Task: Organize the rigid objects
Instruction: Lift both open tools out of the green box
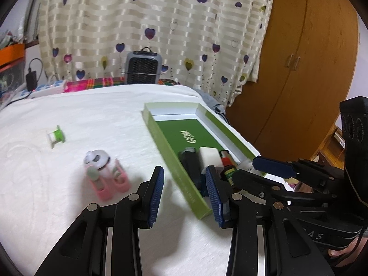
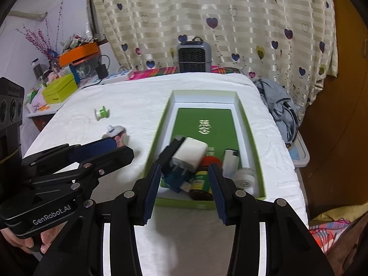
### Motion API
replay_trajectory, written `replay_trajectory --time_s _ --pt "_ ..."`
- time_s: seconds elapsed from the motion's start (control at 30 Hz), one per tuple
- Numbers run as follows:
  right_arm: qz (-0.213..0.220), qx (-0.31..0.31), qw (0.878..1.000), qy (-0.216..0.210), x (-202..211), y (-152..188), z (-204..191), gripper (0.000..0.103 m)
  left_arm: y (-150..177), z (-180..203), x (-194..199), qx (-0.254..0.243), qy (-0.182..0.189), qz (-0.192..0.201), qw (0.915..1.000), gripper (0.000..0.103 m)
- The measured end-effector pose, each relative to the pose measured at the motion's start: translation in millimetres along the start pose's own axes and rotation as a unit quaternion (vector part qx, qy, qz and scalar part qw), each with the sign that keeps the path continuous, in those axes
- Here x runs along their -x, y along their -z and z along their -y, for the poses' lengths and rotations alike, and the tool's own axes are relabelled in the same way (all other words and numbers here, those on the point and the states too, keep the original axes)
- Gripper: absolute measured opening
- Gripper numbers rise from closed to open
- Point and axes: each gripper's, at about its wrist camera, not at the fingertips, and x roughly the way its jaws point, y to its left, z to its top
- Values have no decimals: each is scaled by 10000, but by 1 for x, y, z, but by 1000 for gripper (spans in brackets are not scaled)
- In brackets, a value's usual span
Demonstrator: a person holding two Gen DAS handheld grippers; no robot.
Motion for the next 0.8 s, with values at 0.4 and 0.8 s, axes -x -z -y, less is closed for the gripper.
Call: replay_trajectory --time_s 0.4,0.8 --pt "236 214 9992 -226 6 -1 -39 50 10 -31 25 149 -235 47 9996 37" --pt "112 513 9971 -558 -6 -1 -65 51 12 -61 24 456 -478 39 9978 37"
